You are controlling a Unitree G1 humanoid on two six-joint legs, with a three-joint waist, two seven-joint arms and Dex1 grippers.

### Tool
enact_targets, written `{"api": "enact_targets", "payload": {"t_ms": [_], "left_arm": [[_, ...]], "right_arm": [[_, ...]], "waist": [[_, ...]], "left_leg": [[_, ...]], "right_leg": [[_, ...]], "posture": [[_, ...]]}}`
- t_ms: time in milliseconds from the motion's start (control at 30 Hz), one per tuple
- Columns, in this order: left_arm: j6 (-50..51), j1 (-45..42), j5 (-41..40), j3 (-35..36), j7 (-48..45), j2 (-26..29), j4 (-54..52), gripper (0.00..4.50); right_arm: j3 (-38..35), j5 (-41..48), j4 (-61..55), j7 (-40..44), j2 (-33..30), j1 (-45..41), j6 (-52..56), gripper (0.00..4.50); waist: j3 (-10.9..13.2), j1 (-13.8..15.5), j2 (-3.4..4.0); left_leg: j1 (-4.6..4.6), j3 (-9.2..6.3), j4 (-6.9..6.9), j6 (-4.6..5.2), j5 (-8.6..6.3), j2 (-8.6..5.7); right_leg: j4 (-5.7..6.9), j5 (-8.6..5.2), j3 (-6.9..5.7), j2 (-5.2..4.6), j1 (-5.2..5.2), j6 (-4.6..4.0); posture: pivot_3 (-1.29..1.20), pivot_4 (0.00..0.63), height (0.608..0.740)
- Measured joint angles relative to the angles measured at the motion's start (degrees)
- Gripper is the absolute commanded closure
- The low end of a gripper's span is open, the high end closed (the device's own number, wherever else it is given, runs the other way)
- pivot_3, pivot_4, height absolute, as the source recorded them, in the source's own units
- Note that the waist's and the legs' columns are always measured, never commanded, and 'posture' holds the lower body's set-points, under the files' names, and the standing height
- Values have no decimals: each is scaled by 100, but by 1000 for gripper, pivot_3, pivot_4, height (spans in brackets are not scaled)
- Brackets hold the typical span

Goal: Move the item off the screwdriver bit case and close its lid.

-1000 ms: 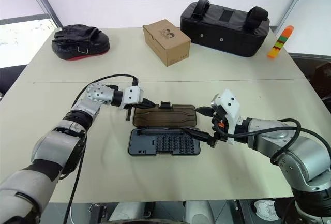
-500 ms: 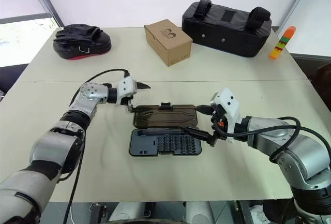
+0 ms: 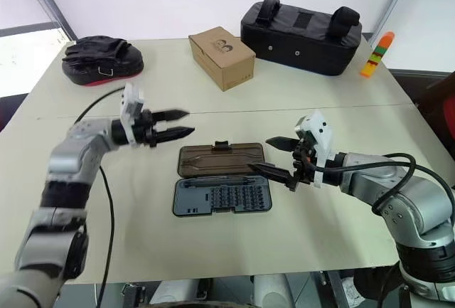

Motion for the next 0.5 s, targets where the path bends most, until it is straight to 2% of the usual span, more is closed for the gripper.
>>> {"api": "enact_targets", "payload": {"t_ms": [33, 100, 233, 300, 400, 500], "left_arm": [[219, 214, -125, 108, 193, 68, -444, 3511], [522, 572, -337, 215, 432, 209, -1171, 4455], [928, 1484, -549, 195, 763, 477, -2452, 4455], [856, 1981, -419, -87, 709, 864, -2888, 4455], [687, 2450, -272, -411, 628, 1059, -3101, 4455], [539, 2497, -174, -552, 630, 1125, -3107, 4455]], "right_arm": [[50, -13, 60, 54, 0, -72, -20, 0], [98, -98, 151, 130, -12, -190, -78, 0], [336, -446, 533, 370, -72, -552, -282, 0], [613, -744, 805, 545, -88, -768, -465, 0], [1045, -1203, 1300, 772, -34, -1106, -767, 0], [1306, -1551, 1621, 902, 123, -1352, -1033, 0]], "waist": [[0, 16, 0], [-1, 26, 1], [-1, 2, 1], [-1, -20, 5], [0, 0, 10], [0, 24, 9]], "left_leg": [[0, -1, 0, -1, 0, -1], [7, -1, 1, -1, 0, -5], [10, 2, -1, -2, 0, -5], [17, 6, -7, -3, 0, -4], [19, 6, -7, -5, 1, -4], [19, 3, -5, -6, 2, -5]], "right_leg": [[1, 1, -1, -2, 1, -1], [0, 1, -1, -6, 11, -2], [-3, 1, -1, -7, 11, -2], [-2, 1, 1, -5, 12, -4], [-2, 1, 0, -5, 14, -7], [-9, 1, -2, -6, 19, -7]], "posture": [[0, 150, 740], [0, 150, 740], [0, 150, 740], [0, 150, 740], [0, 150, 740], [0, 150, 740]]}}
